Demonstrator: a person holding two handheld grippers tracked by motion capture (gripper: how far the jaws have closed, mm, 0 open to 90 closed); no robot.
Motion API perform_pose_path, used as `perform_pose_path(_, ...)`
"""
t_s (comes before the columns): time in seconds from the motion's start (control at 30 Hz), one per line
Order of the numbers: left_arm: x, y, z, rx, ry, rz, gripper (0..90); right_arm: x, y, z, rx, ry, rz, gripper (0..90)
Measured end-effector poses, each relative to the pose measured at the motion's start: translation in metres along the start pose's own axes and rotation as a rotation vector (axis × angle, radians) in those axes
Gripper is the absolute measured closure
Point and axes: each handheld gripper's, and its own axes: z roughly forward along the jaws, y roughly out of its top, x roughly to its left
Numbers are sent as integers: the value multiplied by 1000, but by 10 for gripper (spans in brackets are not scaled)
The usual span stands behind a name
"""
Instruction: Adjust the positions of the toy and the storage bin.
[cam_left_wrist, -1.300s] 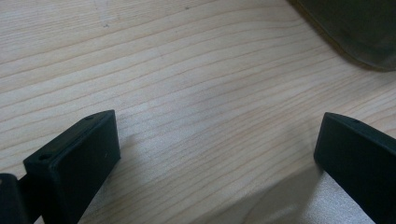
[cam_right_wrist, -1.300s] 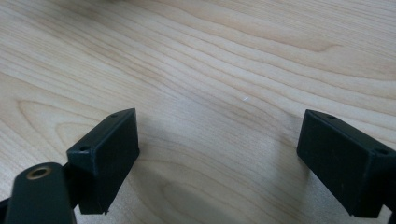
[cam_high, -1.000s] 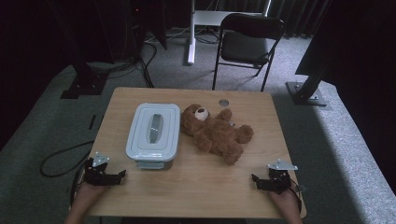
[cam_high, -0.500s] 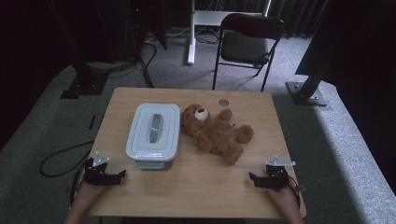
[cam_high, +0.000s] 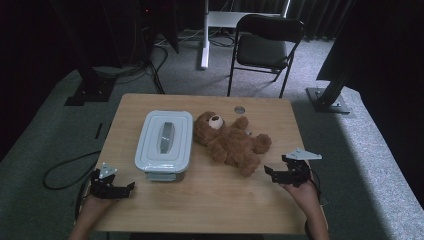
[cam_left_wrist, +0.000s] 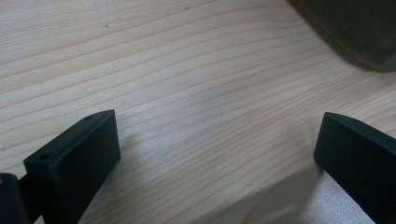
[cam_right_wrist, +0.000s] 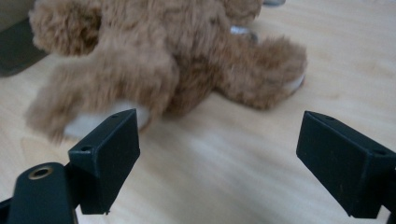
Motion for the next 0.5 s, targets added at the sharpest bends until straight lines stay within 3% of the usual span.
perform_pose_path(0.13,0,0,0,0,0,0,10,-4,18,10,23,13,-22,127)
perform_pose_path(0.5,0,0,0,0,-2,2,10,-11,53,36,21,46,-30,127)
